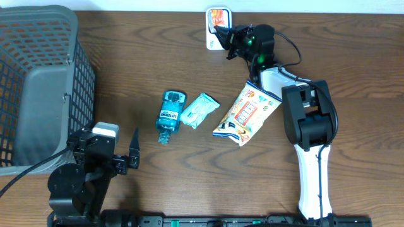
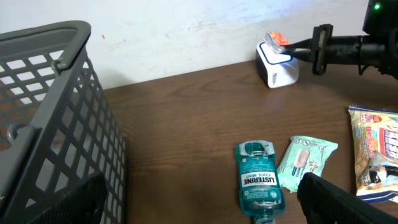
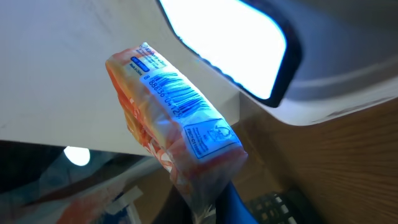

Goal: Scan the item barcode
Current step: 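Hold the snack box barcode in front of the scanner, then carry the snack box to the right side and release it on the table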

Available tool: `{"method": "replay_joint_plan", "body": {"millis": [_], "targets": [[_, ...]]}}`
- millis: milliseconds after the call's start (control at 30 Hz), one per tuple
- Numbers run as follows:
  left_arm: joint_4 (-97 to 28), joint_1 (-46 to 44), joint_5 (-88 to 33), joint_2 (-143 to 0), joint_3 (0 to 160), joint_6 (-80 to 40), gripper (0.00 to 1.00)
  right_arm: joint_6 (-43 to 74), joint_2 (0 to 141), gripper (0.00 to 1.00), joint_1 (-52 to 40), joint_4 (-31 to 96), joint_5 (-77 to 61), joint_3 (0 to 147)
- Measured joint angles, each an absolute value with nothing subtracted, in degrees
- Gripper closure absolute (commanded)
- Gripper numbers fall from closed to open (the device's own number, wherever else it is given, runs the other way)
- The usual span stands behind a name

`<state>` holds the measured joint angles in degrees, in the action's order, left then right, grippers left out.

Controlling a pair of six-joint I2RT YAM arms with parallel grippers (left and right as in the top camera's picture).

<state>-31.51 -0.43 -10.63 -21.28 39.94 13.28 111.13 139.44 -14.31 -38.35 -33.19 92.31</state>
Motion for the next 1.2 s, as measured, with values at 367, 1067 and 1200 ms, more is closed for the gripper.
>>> {"method": "replay_joint_plan", "body": {"millis": [367,1067,1200], "targets": [[-31.5,-0.4,-10.6,-21.3,39.9,13.3,0.02,114.2,139.5,0.98,-16.8,-33.1,-32.6,93.1],[-31.5,-0.4,-10.6,-21.3,39.9,13.3,0.02,70.4,123.6,0.98,-14.7,5.0,-25.2,93.1],[-31.5,-0.4,-10.6,-21.3,39.9,13.3,0.02,60.2,109.6,0.98,-14.4,23.0,-9.9,93.5]]}}
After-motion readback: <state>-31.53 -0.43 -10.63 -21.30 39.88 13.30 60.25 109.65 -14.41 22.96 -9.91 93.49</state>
